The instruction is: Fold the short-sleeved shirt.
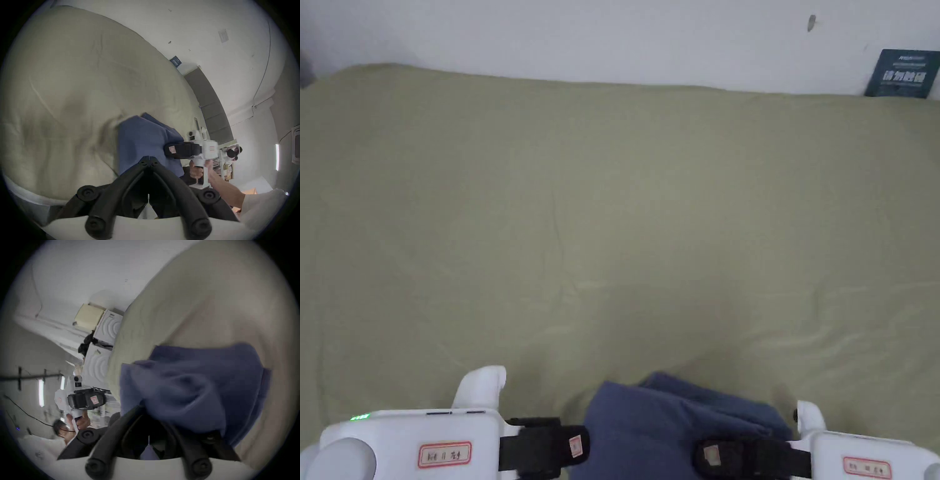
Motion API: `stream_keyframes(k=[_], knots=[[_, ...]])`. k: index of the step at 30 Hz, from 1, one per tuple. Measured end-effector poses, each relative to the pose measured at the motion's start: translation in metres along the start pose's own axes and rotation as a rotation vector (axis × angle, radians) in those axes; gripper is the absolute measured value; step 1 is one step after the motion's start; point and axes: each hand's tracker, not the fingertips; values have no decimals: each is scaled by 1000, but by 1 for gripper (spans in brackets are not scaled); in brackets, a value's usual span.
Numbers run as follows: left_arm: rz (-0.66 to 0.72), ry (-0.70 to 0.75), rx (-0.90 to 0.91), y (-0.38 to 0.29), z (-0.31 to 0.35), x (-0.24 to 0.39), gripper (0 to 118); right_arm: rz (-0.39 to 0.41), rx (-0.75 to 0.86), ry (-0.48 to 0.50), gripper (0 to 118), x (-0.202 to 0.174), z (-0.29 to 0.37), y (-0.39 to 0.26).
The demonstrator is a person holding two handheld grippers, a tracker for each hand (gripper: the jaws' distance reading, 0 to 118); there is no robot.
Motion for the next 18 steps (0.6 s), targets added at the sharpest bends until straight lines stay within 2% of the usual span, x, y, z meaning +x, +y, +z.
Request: stream_keyframes(k=[1,2,4,7,9,11,13,14,15,16,17,18], knots=[[8,0,-2,6,-2,-5,0,-46,15,75,0,10,4,3],[21,-6,-20,11,-4,-10,0,-37,16,92,0,11,6,3],[74,-86,-72,22,-11,-23,0,9,-15,57,0,7,5,6],[140,-122,-86,35,-23,-37,0,15,-30,52,0,3,4,4],[121,-91,-86,41,-30,-40,0,8,-27,60,0,5,4,3],[41,-11,-156,44,-38,-41,0,4,-17,63,0,5,4,2],[54,-61,-202,36,-46,-36,2,3,-11,65,0,5,4,1],[56,-96,-208,35,-48,-36,12,2,-10,65,0,4,4,2],[44,-109,-199,35,-51,-35,30,-1,-8,66,0,5,5,1],[28,-105,-182,34,-52,-33,66,-2,-8,65,0,4,4,1],[16,-136,-170,34,-52,-44,92,-2,-8,65,0,4,4,1],[34,-194,-178,33,-56,-44,113,-2,-8,62,0,4,4,2]])
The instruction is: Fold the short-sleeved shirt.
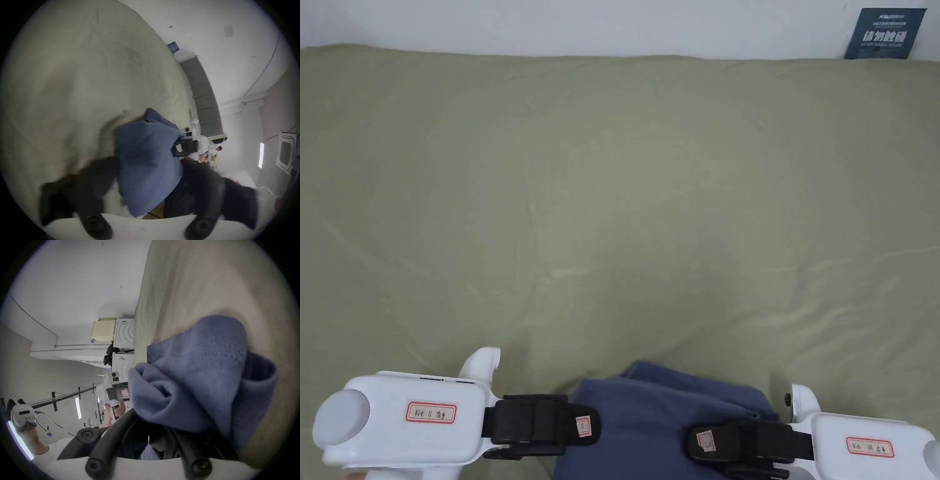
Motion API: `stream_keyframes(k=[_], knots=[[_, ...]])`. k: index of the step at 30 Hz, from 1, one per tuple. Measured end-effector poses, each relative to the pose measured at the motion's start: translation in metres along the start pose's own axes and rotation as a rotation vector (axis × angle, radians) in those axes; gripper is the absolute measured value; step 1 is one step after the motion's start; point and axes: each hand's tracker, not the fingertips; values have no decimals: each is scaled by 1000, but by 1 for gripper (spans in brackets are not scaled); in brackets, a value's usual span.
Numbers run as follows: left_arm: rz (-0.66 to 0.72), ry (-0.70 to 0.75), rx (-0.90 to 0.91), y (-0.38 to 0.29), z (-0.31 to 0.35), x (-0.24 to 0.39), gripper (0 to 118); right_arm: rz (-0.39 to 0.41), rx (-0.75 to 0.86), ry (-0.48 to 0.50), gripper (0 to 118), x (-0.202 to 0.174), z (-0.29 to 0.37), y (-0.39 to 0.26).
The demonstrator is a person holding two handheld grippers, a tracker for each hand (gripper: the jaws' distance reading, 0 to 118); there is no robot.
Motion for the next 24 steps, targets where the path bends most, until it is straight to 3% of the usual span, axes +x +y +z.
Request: stream_keyframes(k=[4,12,13,14,16,20,24], knots=[[3,9,-52,5,-17,-4,117,-1,-2,-3,0,-1,-1,0],[117,-165,-98,14,-44,-11,114,-3,4,-6,0,-1,-1,0],[124,-177,-99,14,-43,-11,110,-2,5,-9,0,-2,-1,0],[120,-168,-97,13,-42,-11,97,-2,6,-13,0,-3,-1,-1],[65,-41,-80,8,-41,-7,28,3,9,-32,0,-9,-1,-2],[68,-59,-86,11,-27,-1,28,75,7,-90,0,-36,-2,-7],[40,-30,-54,16,3,4,28,135,43,-86,0,-67,6,-11]])
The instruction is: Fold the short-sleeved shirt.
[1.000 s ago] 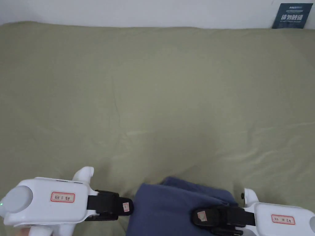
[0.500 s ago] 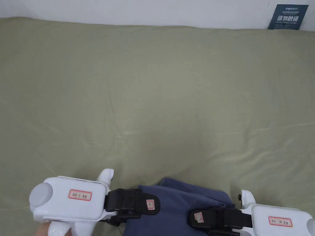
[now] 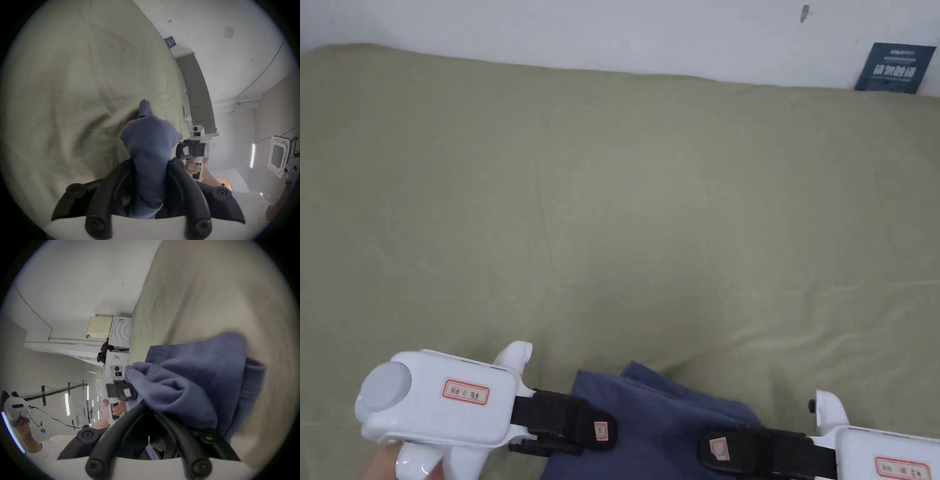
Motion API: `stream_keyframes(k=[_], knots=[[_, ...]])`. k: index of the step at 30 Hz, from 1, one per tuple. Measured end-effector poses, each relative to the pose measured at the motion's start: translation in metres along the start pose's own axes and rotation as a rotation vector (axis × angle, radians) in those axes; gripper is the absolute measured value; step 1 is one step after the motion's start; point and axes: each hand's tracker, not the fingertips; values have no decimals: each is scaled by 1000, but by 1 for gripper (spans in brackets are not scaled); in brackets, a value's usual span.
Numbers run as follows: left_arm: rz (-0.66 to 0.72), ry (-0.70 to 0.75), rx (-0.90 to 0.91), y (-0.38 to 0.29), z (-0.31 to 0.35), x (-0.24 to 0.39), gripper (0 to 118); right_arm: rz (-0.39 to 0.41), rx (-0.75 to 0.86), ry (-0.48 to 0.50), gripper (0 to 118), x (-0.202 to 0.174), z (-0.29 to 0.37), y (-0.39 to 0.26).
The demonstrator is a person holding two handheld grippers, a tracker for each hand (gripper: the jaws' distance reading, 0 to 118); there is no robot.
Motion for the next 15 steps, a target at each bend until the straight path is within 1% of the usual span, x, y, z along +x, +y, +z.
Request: stream_keyframes(k=[2,4,6,8,10,12,13,15], knots=[[-18,22,22,2,25,-1,28,33,18,-3,0,-16,6,-1],[-17,72,78,8,66,-6,28,91,45,-47,0,-33,13,-3],[26,106,140,11,108,-15,28,118,58,-63,0,-43,18,-5],[45,173,195,14,159,-23,28,143,78,-85,0,-52,22,-6],[65,244,234,19,212,-38,28,158,90,-94,0,-58,26,-6],[126,324,285,24,255,-56,28,166,110,-98,0,-62,28,-6],[143,340,305,28,276,-66,28,164,119,-95,0,-63,30,-6],[180,363,289,41,306,-83,28,161,141,-103,0,-65,32,-5]])
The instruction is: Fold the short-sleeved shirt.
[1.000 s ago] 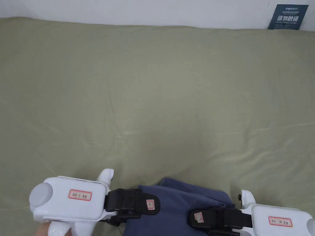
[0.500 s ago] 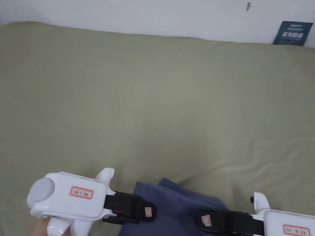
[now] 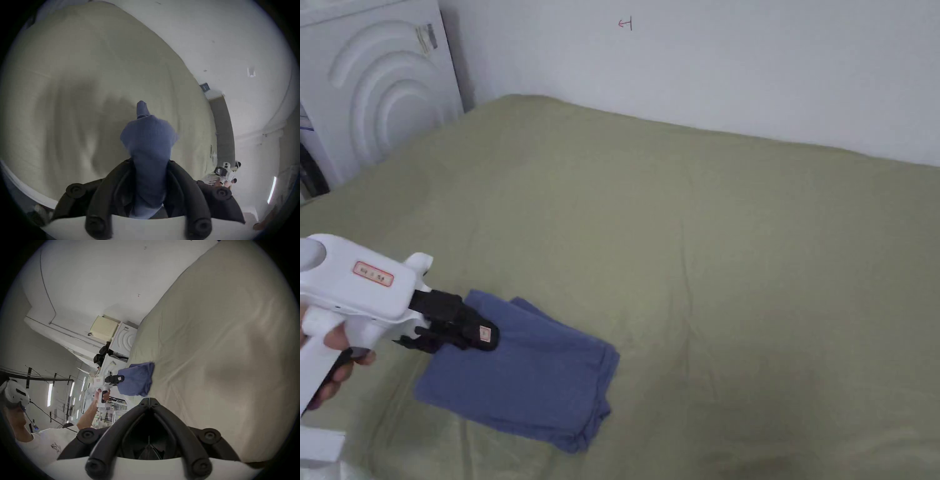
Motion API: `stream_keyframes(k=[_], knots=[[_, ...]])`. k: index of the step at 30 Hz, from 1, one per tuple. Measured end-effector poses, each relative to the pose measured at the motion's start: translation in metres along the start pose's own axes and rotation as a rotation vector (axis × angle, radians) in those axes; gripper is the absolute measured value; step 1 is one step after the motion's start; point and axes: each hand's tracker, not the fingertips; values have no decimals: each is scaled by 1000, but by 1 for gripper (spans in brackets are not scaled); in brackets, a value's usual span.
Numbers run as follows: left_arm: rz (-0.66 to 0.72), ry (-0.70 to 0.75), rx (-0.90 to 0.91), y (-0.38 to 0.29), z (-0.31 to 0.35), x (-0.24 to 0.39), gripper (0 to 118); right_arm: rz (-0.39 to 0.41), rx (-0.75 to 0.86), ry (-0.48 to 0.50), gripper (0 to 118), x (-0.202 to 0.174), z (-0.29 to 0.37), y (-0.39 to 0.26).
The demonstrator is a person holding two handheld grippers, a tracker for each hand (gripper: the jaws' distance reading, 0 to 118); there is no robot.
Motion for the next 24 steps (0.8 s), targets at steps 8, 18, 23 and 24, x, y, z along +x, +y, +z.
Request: stream_keyframes(k=[8,18,23,24], knots=[[18,123,-8,53,7,-26,29,-20,32,-48,0,-5,-3,0],[-19,253,142,29,33,-8,112,-15,44,-46,0,6,20,13],[-107,407,336,-12,41,42,0,71,69,-56,0,-13,39,15],[-152,423,387,-20,36,57,0,97,85,-63,0,-19,44,15]])
